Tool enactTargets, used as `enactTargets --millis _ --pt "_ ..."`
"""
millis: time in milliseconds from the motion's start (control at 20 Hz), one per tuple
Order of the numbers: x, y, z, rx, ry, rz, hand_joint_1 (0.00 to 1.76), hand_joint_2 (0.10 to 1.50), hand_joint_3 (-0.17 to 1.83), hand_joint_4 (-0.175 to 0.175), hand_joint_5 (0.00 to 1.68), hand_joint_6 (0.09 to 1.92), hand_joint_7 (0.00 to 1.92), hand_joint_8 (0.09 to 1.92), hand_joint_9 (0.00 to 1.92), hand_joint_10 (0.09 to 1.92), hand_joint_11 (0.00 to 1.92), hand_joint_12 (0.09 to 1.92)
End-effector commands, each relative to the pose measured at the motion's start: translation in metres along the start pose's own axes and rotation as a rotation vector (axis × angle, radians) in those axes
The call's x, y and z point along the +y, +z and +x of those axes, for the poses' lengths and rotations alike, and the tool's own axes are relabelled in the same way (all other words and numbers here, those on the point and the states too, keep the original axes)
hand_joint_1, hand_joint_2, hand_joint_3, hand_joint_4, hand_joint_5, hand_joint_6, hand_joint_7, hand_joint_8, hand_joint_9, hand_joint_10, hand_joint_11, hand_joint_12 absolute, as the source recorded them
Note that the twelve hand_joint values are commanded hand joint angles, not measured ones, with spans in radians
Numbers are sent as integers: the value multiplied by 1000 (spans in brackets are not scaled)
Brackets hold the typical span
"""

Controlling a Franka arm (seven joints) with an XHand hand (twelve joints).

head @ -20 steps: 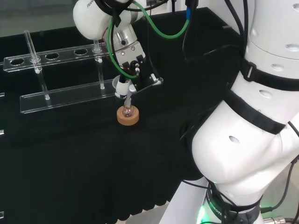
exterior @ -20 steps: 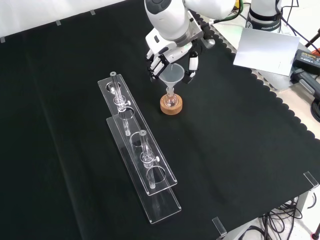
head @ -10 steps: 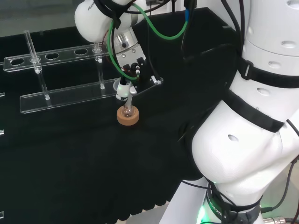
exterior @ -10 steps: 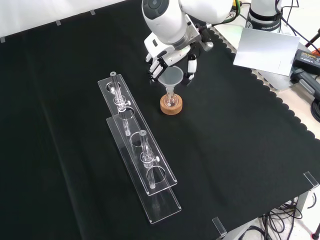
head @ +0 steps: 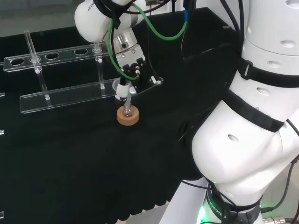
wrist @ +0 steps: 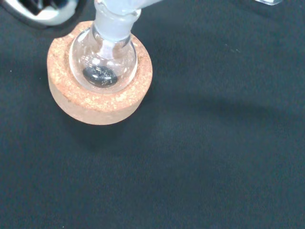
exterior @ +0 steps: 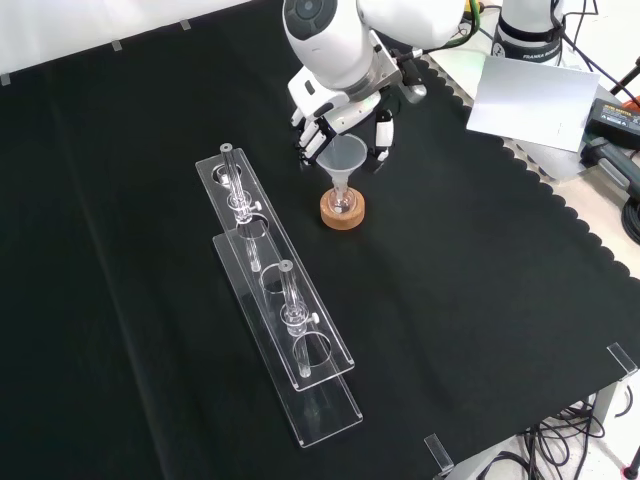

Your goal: Place the funnel on the round-bottom flask.

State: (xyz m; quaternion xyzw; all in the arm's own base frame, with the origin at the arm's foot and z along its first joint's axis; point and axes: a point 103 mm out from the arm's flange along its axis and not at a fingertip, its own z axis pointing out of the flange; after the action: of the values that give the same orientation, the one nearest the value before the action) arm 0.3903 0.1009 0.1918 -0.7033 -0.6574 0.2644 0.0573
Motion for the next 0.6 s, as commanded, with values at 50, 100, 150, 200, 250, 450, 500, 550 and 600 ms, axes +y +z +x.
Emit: enactTargets --millis 50,100,150,200,250,450,500,550,600 --pt "-2 0 0 -8 -10 12 845 677 591 -26 458 448 607 733 872 511 506 1357" --pt "-2 0 0 -12 -8 14 842 668 594 -28 448 430 596 739 859 518 500 1361" --pt "-2 0 0 -12 -7 19 840 660 595 -29 441 417 585 742 848 522 493 1363" --pt "-2 0 0 -14 -5 24 839 653 596 -30 439 400 572 748 835 531 485 1368" --pt "-3 0 0 -15 -4 27 839 647 597 -31 434 386 559 751 822 538 474 1371" --pt "-5 -2 1 -9 4 13 836 633 595 -34 416 337 519 757 780 554 441 1389" --pt "-5 -2 1 -3 -1 16 834 629 594 -34 417 321 507 759 768 561 435 1395" --pt "-6 -2 1 13 -7 24 832 625 593 -35 411 305 492 758 753 565 430 1399" --pt "-6 -2 0 17 -11 29 827 618 590 -39 380 264 458 758 723 573 417 1409"
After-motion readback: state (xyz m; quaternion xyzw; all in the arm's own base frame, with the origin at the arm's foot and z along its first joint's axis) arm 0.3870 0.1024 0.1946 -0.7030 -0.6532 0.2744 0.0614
